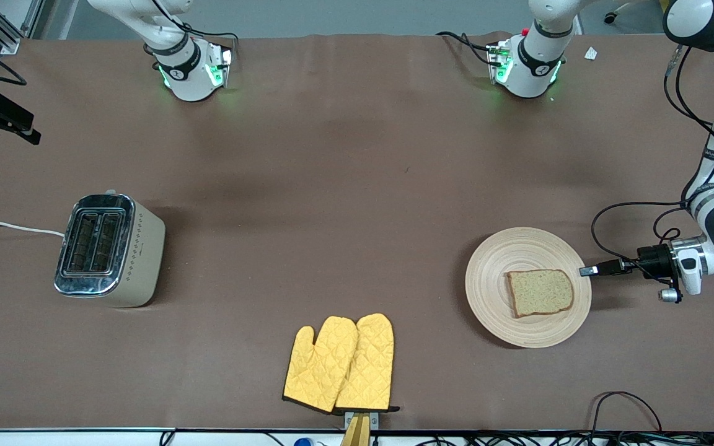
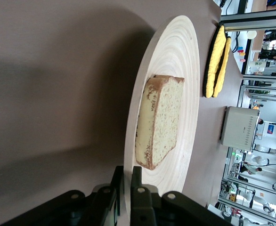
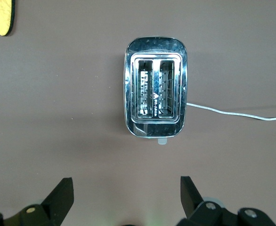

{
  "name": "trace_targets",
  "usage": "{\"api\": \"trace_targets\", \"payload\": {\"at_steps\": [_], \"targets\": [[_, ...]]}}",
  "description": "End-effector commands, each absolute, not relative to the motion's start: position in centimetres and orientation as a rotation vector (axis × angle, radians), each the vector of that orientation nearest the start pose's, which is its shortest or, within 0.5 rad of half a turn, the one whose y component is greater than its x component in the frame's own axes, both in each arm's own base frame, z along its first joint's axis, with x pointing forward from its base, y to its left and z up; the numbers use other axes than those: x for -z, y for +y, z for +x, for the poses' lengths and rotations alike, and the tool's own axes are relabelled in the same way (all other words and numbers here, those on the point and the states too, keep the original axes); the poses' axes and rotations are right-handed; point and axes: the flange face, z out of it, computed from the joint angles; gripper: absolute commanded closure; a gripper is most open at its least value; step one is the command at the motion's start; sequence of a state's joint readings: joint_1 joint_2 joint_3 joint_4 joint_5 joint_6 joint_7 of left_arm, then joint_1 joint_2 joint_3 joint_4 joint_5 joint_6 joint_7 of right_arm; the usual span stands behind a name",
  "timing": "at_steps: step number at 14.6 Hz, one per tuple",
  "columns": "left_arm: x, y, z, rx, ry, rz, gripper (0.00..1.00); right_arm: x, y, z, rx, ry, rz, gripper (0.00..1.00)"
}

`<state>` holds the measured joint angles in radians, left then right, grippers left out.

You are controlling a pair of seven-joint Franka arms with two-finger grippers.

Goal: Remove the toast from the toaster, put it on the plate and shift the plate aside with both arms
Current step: 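Release the plate rim and pull the left gripper back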

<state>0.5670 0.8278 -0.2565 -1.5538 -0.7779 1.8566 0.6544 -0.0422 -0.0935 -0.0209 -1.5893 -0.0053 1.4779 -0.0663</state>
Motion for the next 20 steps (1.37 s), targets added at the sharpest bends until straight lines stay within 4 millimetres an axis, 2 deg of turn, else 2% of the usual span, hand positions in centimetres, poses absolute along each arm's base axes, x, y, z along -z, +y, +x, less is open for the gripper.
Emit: {"api": "trace_targets", "payload": {"at_steps": [1,3,4,6,7,8,10,12,14,18,20], "targets": [[-17.5,17.6,63.9,0.053,0.111,2.156,0.96,-66.0,-3.4,51.4,-0.035,0.000,-3.153,0.00],[-18.3,17.8,64.5,0.042,0.088,2.186,0.87,-66.0,-3.5,51.4,-0.038,0.002,-3.153,0.00],[-18.3,17.9,64.5,0.049,0.077,2.204,0.74,-66.0,-3.6,51.4,-0.035,0.004,-3.153,0.00],[-19.1,18.5,64.5,0.059,0.057,2.248,0.36,-66.0,-3.5,51.4,-0.038,0.004,-3.153,0.00],[-20.2,19.1,64.8,0.049,0.057,2.271,0.16,-66.0,-3.4,51.4,-0.035,0.002,-3.153,0.00],[-21.4,19.8,65.4,0.034,0.059,2.294,0.00,-66.0,-3.5,51.4,-0.035,0.004,-3.153,0.00],[-24.3,20.1,66.2,0.019,0.036,2.352,0.00,-66.0,-3.6,51.4,-0.042,0.004,-3.153,0.00],[-28.3,19.2,66.8,0.027,0.052,2.428,0.00,-66.0,-3.6,51.4,-0.045,0.004,-3.152,0.00],[-32.4,16.2,67.7,0.035,0.034,2.502,0.00,-66.1,-3.5,51.4,-0.038,0.002,-3.153,0.00],[-43.1,10.6,67.8,-0.015,0.036,2.724,0.00,-66.1,-3.7,51.3,-0.042,0.002,-3.152,0.00],[-46.8,7.5,67.4,-0.038,0.042,2.822,0.00,-66.1,-3.7,51.3,-0.047,0.007,-3.152,0.00]]}}
